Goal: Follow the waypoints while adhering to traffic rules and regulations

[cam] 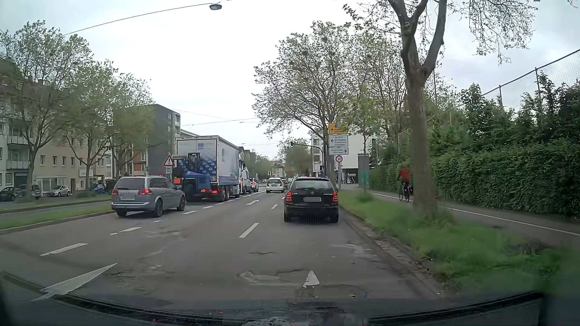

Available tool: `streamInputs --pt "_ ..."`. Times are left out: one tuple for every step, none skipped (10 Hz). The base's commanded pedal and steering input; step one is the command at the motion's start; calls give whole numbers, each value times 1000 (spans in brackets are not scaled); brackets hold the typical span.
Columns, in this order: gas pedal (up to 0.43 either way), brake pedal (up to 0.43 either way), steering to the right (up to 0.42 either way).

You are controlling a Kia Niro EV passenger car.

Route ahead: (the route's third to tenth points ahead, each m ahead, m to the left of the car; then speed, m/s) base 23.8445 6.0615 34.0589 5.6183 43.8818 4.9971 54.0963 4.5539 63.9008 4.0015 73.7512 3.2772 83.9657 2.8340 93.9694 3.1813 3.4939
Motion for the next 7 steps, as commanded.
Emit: streamInputs --pt "0 159 1" --pt "0 152 1" --pt "0 140 2" --pt "0 134 2" --pt "0 140 2" --pt "0 140 2" --pt "0 146 3"
